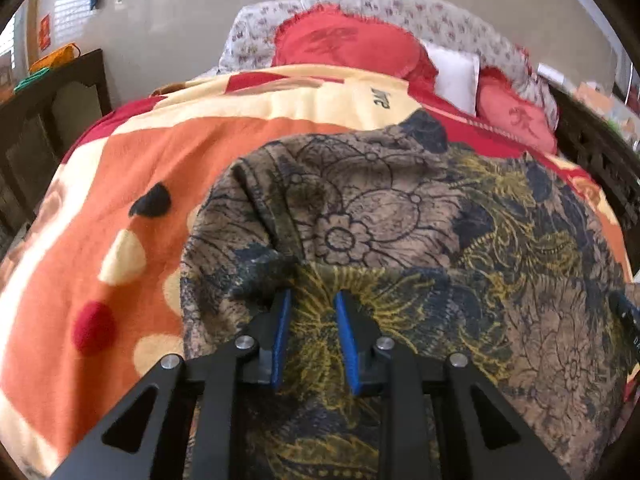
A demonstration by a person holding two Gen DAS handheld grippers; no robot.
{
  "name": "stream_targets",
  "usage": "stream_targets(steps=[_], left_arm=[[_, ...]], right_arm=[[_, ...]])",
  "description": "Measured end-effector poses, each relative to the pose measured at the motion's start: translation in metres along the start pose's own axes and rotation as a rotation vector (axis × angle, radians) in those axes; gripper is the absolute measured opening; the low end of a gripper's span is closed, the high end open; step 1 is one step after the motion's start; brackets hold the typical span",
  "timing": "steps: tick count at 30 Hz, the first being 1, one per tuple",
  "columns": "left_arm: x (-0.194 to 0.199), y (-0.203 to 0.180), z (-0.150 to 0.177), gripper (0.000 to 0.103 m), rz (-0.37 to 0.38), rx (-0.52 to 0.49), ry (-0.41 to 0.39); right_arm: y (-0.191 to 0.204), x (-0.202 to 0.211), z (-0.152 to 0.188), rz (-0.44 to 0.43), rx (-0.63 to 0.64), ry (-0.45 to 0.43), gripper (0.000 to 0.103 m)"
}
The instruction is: Fold small clothes
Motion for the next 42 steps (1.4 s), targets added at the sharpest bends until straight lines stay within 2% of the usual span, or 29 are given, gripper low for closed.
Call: stream_targets(steps=[4, 6, 9, 12, 14, 16, 18, 20, 22, 24, 25, 27, 31, 32, 34, 35, 37, 38, 40, 41, 42], left_arm=[[-0.004, 0.008, 0.002, 0.025, 0.051, 0.046, -0.01], [-0.003, 0.01, 0.002, 0.025, 0.062, 0.056, -0.013], [-0.003, 0.011, 0.003, 0.025, 0.023, 0.021, -0.002], [0.006, 0.001, 0.002, 0.025, -0.022, -0.032, 0.02], [0.025, -0.007, 0.003, 0.032, -0.023, -0.043, 0.018], [0.049, -0.018, 0.01, 0.047, 0.03, -0.027, -0.015], [0.066, -0.031, 0.024, 0.052, 0.05, -0.04, -0.016], [0.073, -0.04, 0.048, 0.052, 0.08, -0.03, 0.019], [0.069, -0.045, 0.061, 0.053, 0.083, -0.018, 0.038], [0.056, -0.041, 0.08, 0.054, 0.067, -0.014, 0.074], [0.055, -0.042, 0.081, 0.056, 0.073, -0.023, 0.051], [0.056, -0.044, 0.081, 0.057, 0.082, -0.018, 0.045], [0.054, -0.05, 0.083, 0.07, 0.093, -0.044, 0.055], [0.056, -0.051, 0.084, 0.07, 0.101, -0.041, 0.054], [0.065, -0.053, 0.089, 0.076, 0.104, -0.039, 0.047], [0.071, -0.057, 0.094, 0.079, 0.112, -0.057, 0.044], [0.077, -0.063, 0.105, 0.095, 0.12, -0.081, 0.058], [0.078, -0.065, 0.112, 0.096, 0.123, -0.08, 0.072], [0.081, -0.065, 0.115, 0.096, 0.12, -0.071, 0.067], [0.081, -0.063, 0.115, 0.096, 0.121, -0.06, 0.064], [0.079, -0.06, 0.115, 0.096, 0.125, -0.041, 0.073]], right_arm=[[0.003, -0.005, 0.003, 0.023, 0.013, -0.001, 0.025], [0.001, -0.007, 0.003, -0.016, -0.031, 0.012, 0.026], [-0.006, -0.011, 0.002, -0.09, -0.107, 0.029, 0.026], [-0.004, -0.01, 0.001, -0.094, -0.091, 0.038, 0.026], [-0.005, 0.002, -0.003, -0.082, -0.053, 0.043, 0.026], [-0.003, 0.028, -0.004, -0.122, -0.046, 0.022, 0.026], [0.004, 0.057, 0.001, -0.16, -0.019, -0.009, 0.026], [0.014, 0.07, 0.016, -0.182, 0.016, 0.006, 0.027], [0.024, 0.069, 0.036, -0.172, 0.056, 0.049, 0.027], [0.029, 0.05, 0.059, -0.141, 0.078, 0.118, 0.029], [0.029, 0.045, 0.065, -0.157, 0.06, 0.108, 0.029], [0.026, 0.044, 0.063, -0.183, 0.032, 0.112, 0.029], [0.022, 0.046, 0.06, -0.219, 0.016, 0.13, 0.03], [0.011, 0.054, 0.055, -0.24, -0.013, 0.136, 0.03], [-0.022, 0.067, 0.045, -0.243, -0.097, 0.081, 0.03], [-0.054, 0.075, 0.039, -0.233, -0.154, 0.042, 0.034], [-0.112, 0.074, 0.037, -0.179, -0.227, 0.013, 0.044], [-0.144, 0.069, 0.039, -0.145, -0.267, 0.01, 0.046], [-0.23, 0.045, 0.052, -0.059, -0.414, 0.052, 0.046], [-0.259, 0.034, 0.058, -0.035, -0.48, 0.08, 0.046], [-0.302, 0.018, 0.072, -0.005, -0.61, 0.131, 0.046]])
Point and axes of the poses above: each gripper's, at about its wrist camera, not at the fingertips, and x roughly against the way its jaws point, y to its left, z to its underside, the point moved 9 cm from there along -x, roughly the way its jaws point, and after that the axes turned 15 degrees about z, right-handed, at the moved point
